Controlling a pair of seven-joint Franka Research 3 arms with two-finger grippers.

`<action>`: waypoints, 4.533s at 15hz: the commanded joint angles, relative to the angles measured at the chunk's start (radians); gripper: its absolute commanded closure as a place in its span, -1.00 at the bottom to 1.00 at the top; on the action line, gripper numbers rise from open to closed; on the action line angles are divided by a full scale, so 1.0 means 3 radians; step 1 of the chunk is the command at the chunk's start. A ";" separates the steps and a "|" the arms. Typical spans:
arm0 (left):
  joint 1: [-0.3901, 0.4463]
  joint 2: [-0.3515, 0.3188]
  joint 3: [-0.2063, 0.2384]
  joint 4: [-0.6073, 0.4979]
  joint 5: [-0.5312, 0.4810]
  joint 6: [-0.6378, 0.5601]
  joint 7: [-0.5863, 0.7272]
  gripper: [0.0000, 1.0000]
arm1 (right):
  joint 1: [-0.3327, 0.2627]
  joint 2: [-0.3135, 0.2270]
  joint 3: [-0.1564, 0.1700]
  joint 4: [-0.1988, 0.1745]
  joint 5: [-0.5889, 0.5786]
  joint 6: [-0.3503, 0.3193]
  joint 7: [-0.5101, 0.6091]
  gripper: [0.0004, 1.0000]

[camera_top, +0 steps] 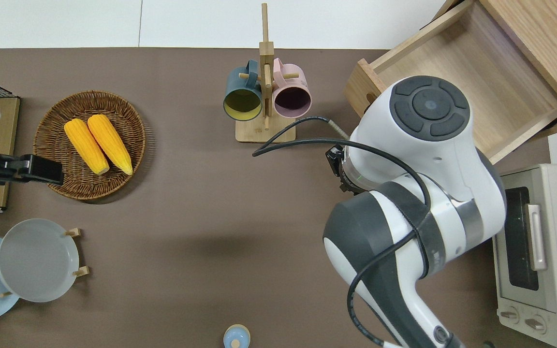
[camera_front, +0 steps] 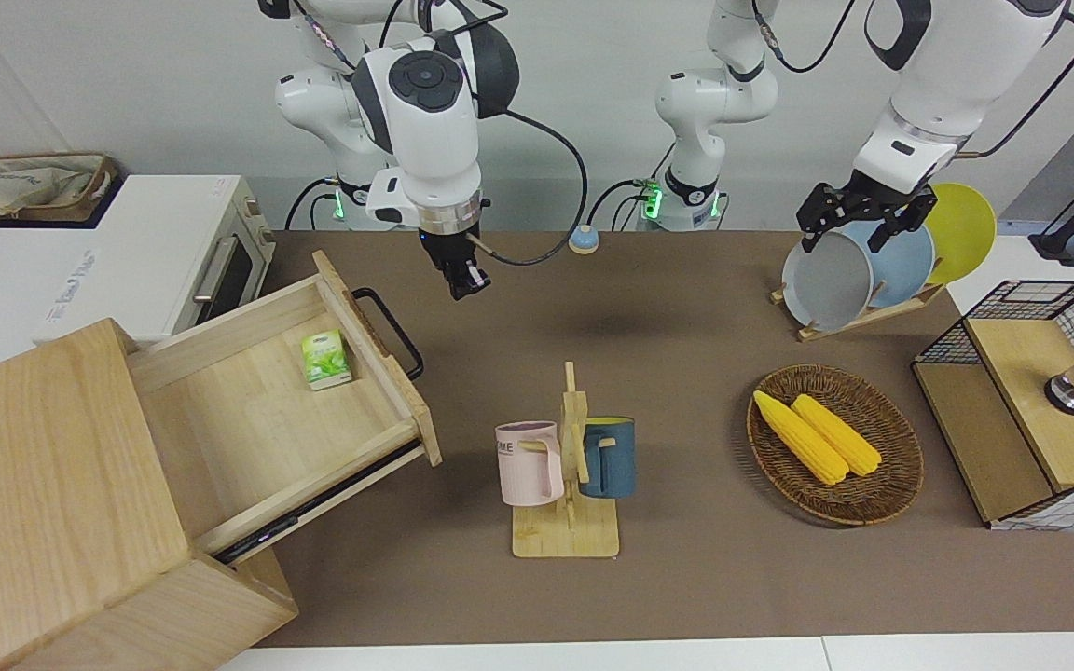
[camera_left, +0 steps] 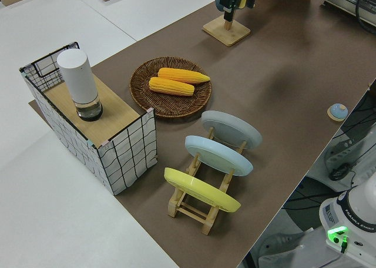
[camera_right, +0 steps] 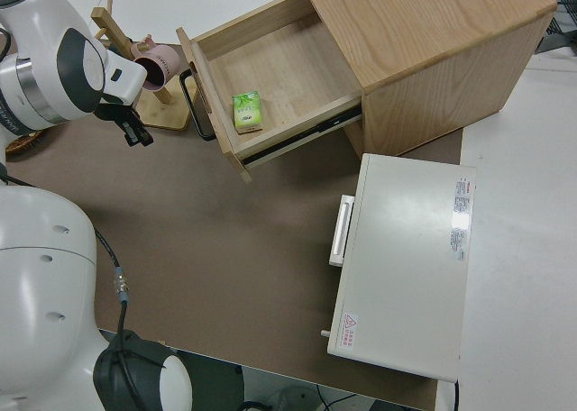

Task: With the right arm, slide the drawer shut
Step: 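Push the drawer front with the right gripper away from the robot, then press the right gripper against the drawer until fully shut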

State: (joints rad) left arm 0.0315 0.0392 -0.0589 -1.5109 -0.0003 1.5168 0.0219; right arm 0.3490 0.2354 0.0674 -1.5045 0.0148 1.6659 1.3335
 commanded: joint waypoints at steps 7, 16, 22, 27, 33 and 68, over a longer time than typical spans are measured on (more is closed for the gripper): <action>0.0018 0.0038 -0.0024 0.0087 0.0057 -0.0066 0.0029 -0.99 | -0.0136 0.0207 -0.0005 -0.0001 -0.0111 0.0414 0.0004 1.00; 0.0018 0.0038 -0.0024 0.0082 0.0057 -0.0066 0.0029 -0.99 | -0.0406 0.0335 0.0005 0.0024 -0.0167 0.0506 -0.0334 1.00; 0.0018 0.0038 -0.0024 0.0082 0.0057 -0.0066 0.0029 -0.99 | -0.0595 0.0468 0.0010 0.0208 -0.0162 0.0481 -0.0528 1.00; 0.0018 0.0038 -0.0024 0.0082 0.0057 -0.0066 0.0029 -0.99 | -0.0836 0.0540 0.0010 0.0295 -0.0121 0.0465 -0.0799 1.00; 0.0018 0.0038 -0.0024 0.0087 0.0057 -0.0066 0.0029 -0.99 | -0.1097 0.0627 0.0010 0.0403 -0.0009 0.0450 -0.1049 1.00; 0.0018 0.0038 -0.0024 0.0082 0.0057 -0.0066 0.0029 -0.99 | -0.1685 0.0898 -0.0020 0.0889 -0.0182 0.0481 -0.1730 1.00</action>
State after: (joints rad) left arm 0.0315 0.0392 -0.0589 -1.5109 -0.0003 1.5168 0.0218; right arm -0.1219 0.4562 0.0542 -1.3072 -0.0142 1.7994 0.8563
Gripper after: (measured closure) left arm 0.004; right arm 0.991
